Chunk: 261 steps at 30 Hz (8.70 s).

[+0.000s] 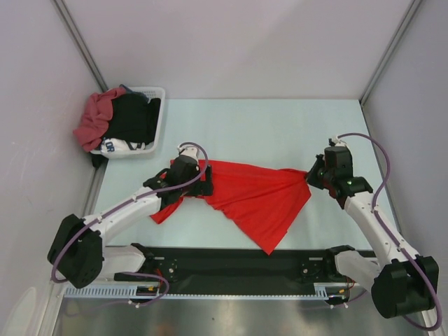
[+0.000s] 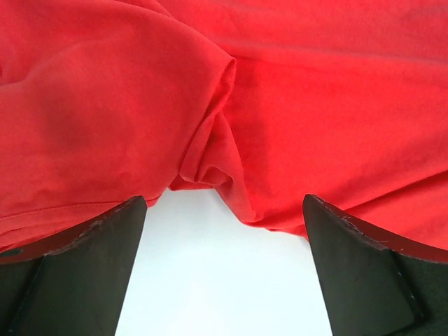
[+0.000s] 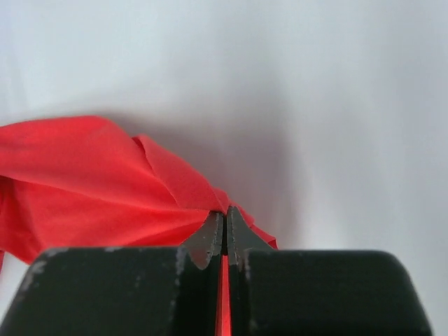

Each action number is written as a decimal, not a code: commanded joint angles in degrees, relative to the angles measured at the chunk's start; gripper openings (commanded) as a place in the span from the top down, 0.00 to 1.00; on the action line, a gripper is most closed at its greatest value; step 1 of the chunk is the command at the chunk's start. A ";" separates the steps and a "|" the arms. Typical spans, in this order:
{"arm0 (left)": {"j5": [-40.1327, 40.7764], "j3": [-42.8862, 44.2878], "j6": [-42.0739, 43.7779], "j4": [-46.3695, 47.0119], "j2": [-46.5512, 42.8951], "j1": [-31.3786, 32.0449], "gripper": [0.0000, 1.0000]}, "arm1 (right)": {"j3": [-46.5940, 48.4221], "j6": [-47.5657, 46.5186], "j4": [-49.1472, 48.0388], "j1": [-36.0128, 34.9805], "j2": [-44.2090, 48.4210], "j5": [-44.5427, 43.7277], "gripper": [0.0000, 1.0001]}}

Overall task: Fold and stack the tank tops
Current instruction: Flatten the tank top out

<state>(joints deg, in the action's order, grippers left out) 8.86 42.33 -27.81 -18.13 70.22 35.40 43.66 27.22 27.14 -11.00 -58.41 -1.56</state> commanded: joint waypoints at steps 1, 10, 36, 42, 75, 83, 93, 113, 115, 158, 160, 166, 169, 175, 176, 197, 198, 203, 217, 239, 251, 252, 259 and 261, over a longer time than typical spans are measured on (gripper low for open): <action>3.87 3.37 1.53 0.56 1.76 0.29 0.00 | 3.89 -1.82 -4.90 0.72 -1.00 5.95 1.00; 11.34 10.48 2.59 -0.15 14.12 0.29 0.12 | 1.69 -1.30 -7.01 0.81 -1.00 8.68 1.00; 10.40 5.29 -6.01 -12.02 -21.05 -3.76 1.00 | 21.14 -0.60 0.11 4.68 3.46 28.54 1.00; 1.60 -16.62 -14.54 -10.52 -40.93 0.55 0.99 | 2.24 5.64 1.16 4.50 23.92 27.41 1.00; 5.05 16.56 -5.67 -0.77 -2.38 -9.72 1.00 | 22.73 -0.41 -10.50 5.47 -20.18 26.78 0.32; 1.51 19.20 -5.50 -1.21 4.75 -16.32 1.00 | 1.71 -3.84 -10.88 -5.50 -10.23 19.35 0.20; -0.43 16.83 -4.36 -0.24 3.79 -17.03 1.00 | 1.51 -3.84 -12.45 -17.38 -19.35 3.43 0.17; -4.04 5.32 -4.00 -5.85 -15.78 -13.78 1.00 | 9.94 -2.01 12.30 -34.16 -1.73 -5.55 1.00; -2.63 4.79 -4.09 -7.26 -18.35 -12.38 1.00 | 12.40 -1.30 13.81 -34.35 4.43 -5.82 1.00; -6.40 25.97 -1.98 2.57 24.45 -21.69 0.33 | -5.95 3.36 -9.99 -2.80 -7.33 2.69 0.46; -6.75 24.48 -2.07 2.58 21.39 -21.60 0.29 | -6.30 3.97 -11.31 -1.92 -8.20 4.45 0.45; -7.63 20.17 -1.98 1.61 11.99 -20.81 0.27 | -7.88 6.00 -14.73 -0.51 -11.02 6.04 0.45; -7.72 16.92 -2.33 1.34 6.61 -19.58 0.26 | -9.29 8.02 -16.23 0.54 -12.51 6.57 0.46; -5.09 12.44 -2.69 -0.76 -2.08 -13.61 0.26 | -12.36 10.13 -18.78 1.86 -11.47 6.22 0.46; -4.65 11.99 -2.69 -1.03 -2.88 -12.64 0.26 | -12.63 10.30 -19.05 1.95 -11.37 6.13 0.46; -4.12 -4.53 -4.09 3.18 -5.45 -8.68 0.24 | -7.10 9.17 -9.56 12.31 4.53 -1.07 1.00; -3.42 -4.62 -4.09 3.62 -4.05 -8.68 0.24 | -6.84 8.99 -9.12 12.58 4.62 -0.99 1.00; -1.66 -3.22 -3.30 5.65 1.41 -8.77 0.30 | -5.51 8.02 -8.68 13.20 2.87 0.59 1.00; 10.38 2.31 -3.04 1.88 15.83 -8.68 0.96 | -5.51 7.67 -9.38 14.61 3.13 3.23 1.00; 1.32 15.15 -6.74 -4.72 12.13 -29.96 0.00 | -6.83 8.02 -10.34 15.14 3.31 4.37 1.00; 1.17 1.28 -6.55 1.50 3.08 -11.05 0.12 | -7.53 8.02 -12.28 15.14 1.37 6.92 1.00; 0.55 0.75 -6.90 2.39 3.35 -10.96 0.14 | -7.54 8.11 -12.37 15.14 1.46 6.92 1.00; 4.14 3.37 -6.29 2.22 8.35 -10.96 0.28 | -7.97 8.11 -11.93 15.14 2.25 7.63 1.00; 3.53 4.16 -5.94 2.05 9.84 -10.96 0.35 | -7.97 8.02 -11.76 15.14 2.42 7.63 1.00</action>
<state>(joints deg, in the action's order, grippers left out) 11.77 43.57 -34.48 -18.09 78.37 24.58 35.81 35.77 16.82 3.88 -57.19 5.50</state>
